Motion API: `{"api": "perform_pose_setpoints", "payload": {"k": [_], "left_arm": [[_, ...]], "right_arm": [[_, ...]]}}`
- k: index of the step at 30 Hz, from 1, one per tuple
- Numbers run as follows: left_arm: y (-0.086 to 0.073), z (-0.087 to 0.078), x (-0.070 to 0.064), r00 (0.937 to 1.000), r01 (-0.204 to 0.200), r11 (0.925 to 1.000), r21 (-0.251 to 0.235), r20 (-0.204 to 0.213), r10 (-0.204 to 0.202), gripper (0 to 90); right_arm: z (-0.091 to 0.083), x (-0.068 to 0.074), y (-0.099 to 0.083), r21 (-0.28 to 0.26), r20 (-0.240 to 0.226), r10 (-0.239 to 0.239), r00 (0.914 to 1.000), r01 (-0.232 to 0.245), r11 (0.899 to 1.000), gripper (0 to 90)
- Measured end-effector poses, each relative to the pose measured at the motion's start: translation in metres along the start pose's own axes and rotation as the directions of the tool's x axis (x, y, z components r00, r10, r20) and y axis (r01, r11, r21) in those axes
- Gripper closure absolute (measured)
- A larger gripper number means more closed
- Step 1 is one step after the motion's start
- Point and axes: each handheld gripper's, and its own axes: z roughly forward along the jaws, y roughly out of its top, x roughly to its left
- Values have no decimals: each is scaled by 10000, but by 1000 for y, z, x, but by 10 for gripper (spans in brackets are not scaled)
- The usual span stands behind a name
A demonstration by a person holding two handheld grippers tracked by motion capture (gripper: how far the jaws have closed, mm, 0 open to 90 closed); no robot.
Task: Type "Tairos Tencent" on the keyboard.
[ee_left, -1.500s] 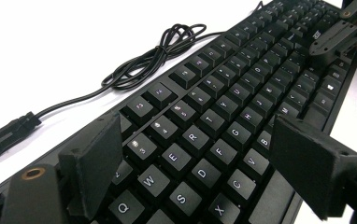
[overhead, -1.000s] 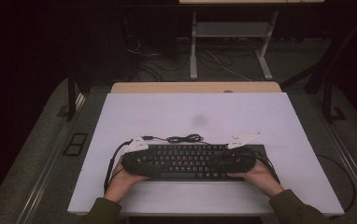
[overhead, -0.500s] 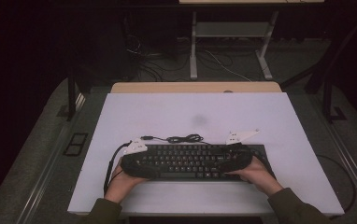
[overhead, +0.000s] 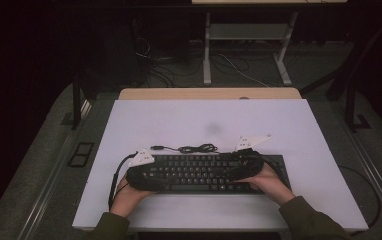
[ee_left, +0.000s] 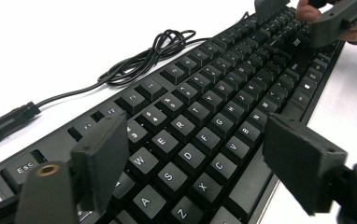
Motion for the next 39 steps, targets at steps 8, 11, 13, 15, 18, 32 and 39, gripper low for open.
{"api": "perform_pose_setpoints", "payload": {"k": [8,11,13,15,18,32,39], "left_arm": [[0,-3,1,9999,-19,10000,-57,-158,18,346],[-1,-3,2,9997,-91,10000,21,-215,91,401],[-1,-3,2,9997,-103,9999,82,-221,105,415],[-1,-3,2,9996,-106,9999,103,-251,109,448],[-1,-4,2,9995,-121,9998,144,-305,126,506],[-2,-10,10,9991,27,9975,706,-415,2,870],[-4,-9,12,9989,-14,9951,985,-474,61,887]], "right_arm": [[8,-2,5,-153,1,105,9999,-105,9998,282],[12,-2,9,-252,8,127,9999,-126,9996,278],[13,-2,10,-295,-6,148,9999,-148,9995,278],[16,-2,12,-307,4,146,9999,-146,9994,275],[20,-3,15,-384,-3,137,9999,-137,9992,274],[28,-1,15,-411,139,10,9999,-4,9992,249],[32,0,13,-319,278,-82,9996,91,9994,236]]}}
